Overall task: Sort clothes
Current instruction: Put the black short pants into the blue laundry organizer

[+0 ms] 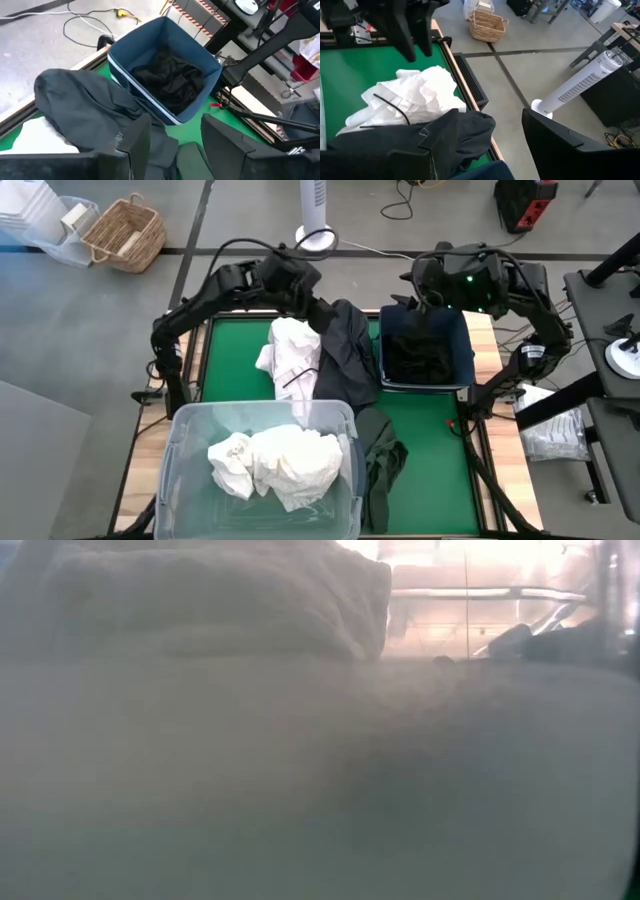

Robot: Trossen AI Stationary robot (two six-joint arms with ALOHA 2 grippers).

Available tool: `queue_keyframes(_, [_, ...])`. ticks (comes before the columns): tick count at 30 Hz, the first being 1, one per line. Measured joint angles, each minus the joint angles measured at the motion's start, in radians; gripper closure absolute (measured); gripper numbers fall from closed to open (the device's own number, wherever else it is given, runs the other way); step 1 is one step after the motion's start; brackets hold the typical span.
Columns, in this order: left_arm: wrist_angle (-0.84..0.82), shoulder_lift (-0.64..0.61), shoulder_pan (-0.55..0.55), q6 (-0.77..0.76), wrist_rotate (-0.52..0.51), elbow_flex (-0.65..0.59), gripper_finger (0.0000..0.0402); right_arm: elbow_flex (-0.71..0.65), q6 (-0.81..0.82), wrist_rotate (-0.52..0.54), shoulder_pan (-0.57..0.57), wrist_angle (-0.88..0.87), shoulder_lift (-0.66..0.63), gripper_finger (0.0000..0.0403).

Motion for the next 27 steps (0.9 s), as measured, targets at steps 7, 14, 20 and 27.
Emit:
queue_keyframes(7, [-0.082,0.056,-0.057,-0.064,-0.122,0.002,0.0249,0.0,-0.005,0.002,0.0,0.0,-0.003,0.0193])
queue_keyframes(14, [-0.18,0.159,-0.135,-0.082,-0.191,0.002,0.0249,0.0,-0.028,0.002,0.0,0.0,-0.002,0.0193])
queue_keyframes(20, [-0.172,0.219,-0.147,-0.083,-0.193,0.001,0.0249,0.0,-0.035,0.002,0.0,0.0,0.001,0.0193])
queue_keyframes(27, [-0.172,0.265,-0.147,-0.096,-0.165,0.001,0.0249,0.0,-0.035,0.001,0.0,-0.001,0.001,0.0193])
